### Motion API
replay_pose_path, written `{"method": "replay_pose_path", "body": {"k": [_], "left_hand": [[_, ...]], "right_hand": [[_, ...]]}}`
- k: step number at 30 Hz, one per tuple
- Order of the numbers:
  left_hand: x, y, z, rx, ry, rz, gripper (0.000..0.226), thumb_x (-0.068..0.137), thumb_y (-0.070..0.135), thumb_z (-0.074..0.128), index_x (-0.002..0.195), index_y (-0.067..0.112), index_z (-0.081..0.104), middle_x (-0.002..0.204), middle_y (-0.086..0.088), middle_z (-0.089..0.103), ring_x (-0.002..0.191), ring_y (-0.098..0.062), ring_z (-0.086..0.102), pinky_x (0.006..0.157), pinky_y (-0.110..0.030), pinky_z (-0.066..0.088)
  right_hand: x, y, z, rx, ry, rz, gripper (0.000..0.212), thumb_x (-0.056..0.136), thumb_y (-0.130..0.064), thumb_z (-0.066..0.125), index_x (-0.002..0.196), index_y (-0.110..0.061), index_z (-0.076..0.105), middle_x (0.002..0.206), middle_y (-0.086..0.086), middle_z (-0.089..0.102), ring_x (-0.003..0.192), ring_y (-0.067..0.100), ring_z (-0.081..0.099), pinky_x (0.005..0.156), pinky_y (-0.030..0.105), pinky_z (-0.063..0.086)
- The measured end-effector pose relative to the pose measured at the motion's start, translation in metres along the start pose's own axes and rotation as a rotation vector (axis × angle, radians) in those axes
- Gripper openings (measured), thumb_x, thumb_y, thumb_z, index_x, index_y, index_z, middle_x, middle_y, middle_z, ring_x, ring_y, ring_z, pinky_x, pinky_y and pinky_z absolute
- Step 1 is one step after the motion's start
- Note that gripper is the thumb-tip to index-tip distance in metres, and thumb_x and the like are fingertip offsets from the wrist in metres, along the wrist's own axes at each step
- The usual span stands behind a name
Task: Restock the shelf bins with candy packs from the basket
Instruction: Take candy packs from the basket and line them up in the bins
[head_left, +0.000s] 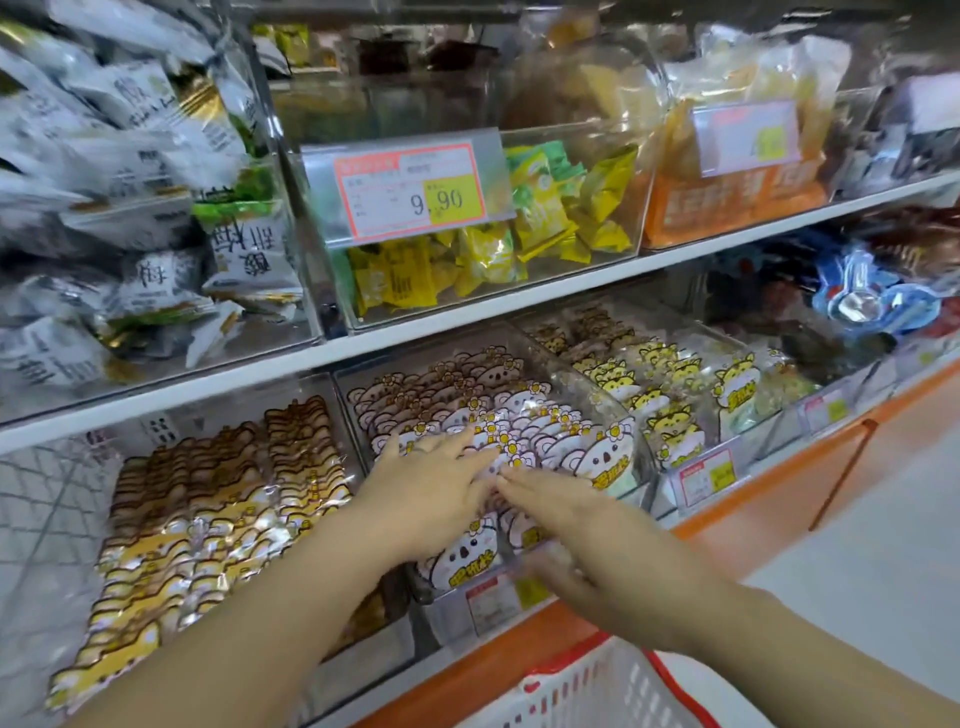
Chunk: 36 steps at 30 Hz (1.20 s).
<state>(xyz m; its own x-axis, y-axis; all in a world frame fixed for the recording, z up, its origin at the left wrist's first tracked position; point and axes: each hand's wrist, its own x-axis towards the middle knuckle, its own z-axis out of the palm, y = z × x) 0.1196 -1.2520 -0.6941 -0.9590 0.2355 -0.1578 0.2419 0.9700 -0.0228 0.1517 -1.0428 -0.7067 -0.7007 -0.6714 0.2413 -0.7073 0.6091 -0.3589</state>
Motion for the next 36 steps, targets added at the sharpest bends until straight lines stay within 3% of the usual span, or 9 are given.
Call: {"method": "replay_pose_path", "body": {"k": [3,7,14,18,23,25,29,33,36], "left_hand": [[0.014,0.012,-0.009,-0.182,0.166,0.029,0.047,0.105,0.052,0.035,0.151,0.041,0.036,0.16,0.012,0.029,0.141,-0.019,0.038,0.119,-0.048,0.026],[0.062,0.032,-0.007,-0.348,0.161,0.013,0.051,0.101,0.045,0.05,0.15,0.035,0.039,0.154,0.004,0.041,0.135,-0.022,0.046,0.111,-0.046,0.04],[0.115,0.024,-0.004,-0.284,0.077,-0.138,0.037,0.098,0.055,0.043,0.124,0.036,0.062,0.137,-0.004,0.05,0.113,-0.027,0.058,0.097,-0.043,0.05],[0.118,0.023,0.001,-0.212,0.03,-0.108,0.045,0.096,0.065,0.037,0.12,0.037,0.063,0.143,-0.007,0.045,0.124,-0.031,0.05,0.102,-0.049,0.043],[0.131,0.02,-0.016,-0.416,-0.149,-0.045,0.055,0.089,0.063,0.06,0.092,0.008,0.069,0.085,-0.006,0.057,0.073,-0.018,0.05,0.064,-0.03,0.036],[0.134,0.024,-0.027,-0.393,-0.191,-0.058,0.054,0.09,0.059,0.063,0.095,0.006,0.07,0.087,-0.005,0.061,0.076,-0.019,0.054,0.07,-0.031,0.042],[0.136,0.038,-0.031,-0.215,-0.216,-0.101,0.063,0.093,0.056,0.06,0.126,0.002,0.064,0.129,-0.014,0.064,0.118,-0.032,0.06,0.102,-0.045,0.048],[0.13,0.048,-0.005,-0.184,0.046,-0.241,0.037,0.09,0.051,0.064,0.086,0.015,0.063,0.117,-0.012,0.07,0.124,-0.029,0.053,0.116,-0.065,0.018],[0.114,0.051,0.003,-0.235,0.194,-0.225,0.039,0.094,0.047,0.062,0.066,0.022,0.051,0.103,-0.001,0.07,0.133,-0.028,0.042,0.116,-0.067,0.003]], "right_hand": [[0.003,0.026,-0.031,-0.252,0.251,-0.014,0.062,0.086,-0.026,0.065,0.144,-0.023,0.047,0.145,-0.006,0.049,0.137,0.018,0.04,0.116,0.033,0.03],[0.013,0.043,-0.047,-0.495,-0.089,0.193,0.033,0.089,-0.031,0.058,0.121,-0.025,0.053,0.121,-0.003,0.058,0.116,0.021,0.044,0.085,0.032,0.04],[0.032,0.055,-0.047,-0.5,-0.252,0.223,0.023,0.089,-0.026,0.058,0.11,-0.019,0.062,0.085,0.002,0.061,0.089,0.028,0.059,0.069,0.033,0.048],[0.039,0.061,-0.048,-0.502,-0.344,0.208,0.015,0.09,-0.027,0.06,0.098,-0.015,0.056,0.07,-0.001,0.045,0.079,0.028,0.05,0.065,0.033,0.041],[0.046,0.059,-0.056,-0.495,-0.492,0.209,0.025,0.09,-0.03,0.064,0.108,-0.012,0.062,0.085,0.003,0.052,0.088,0.029,0.057,0.066,0.034,0.044],[0.051,0.058,-0.057,-0.483,-0.532,0.208,0.021,0.088,-0.03,0.066,0.092,-0.012,0.058,0.078,0.002,0.049,0.082,0.028,0.053,0.068,0.035,0.048],[0.057,0.053,-0.058,-0.49,-0.572,0.239,0.027,0.086,-0.031,0.069,0.08,-0.016,0.047,0.071,-0.003,0.041,0.079,0.025,0.048,0.062,0.03,0.043],[0.053,0.054,-0.051,-0.508,-0.507,0.251,0.024,0.084,-0.029,0.069,0.08,-0.017,0.049,0.07,-0.003,0.04,0.077,0.026,0.048,0.047,0.024,0.029],[0.041,0.055,-0.049,-0.512,-0.413,0.218,0.015,0.084,-0.025,0.063,0.095,-0.016,0.061,0.075,0.0,0.053,0.08,0.027,0.054,0.052,0.026,0.038]]}}
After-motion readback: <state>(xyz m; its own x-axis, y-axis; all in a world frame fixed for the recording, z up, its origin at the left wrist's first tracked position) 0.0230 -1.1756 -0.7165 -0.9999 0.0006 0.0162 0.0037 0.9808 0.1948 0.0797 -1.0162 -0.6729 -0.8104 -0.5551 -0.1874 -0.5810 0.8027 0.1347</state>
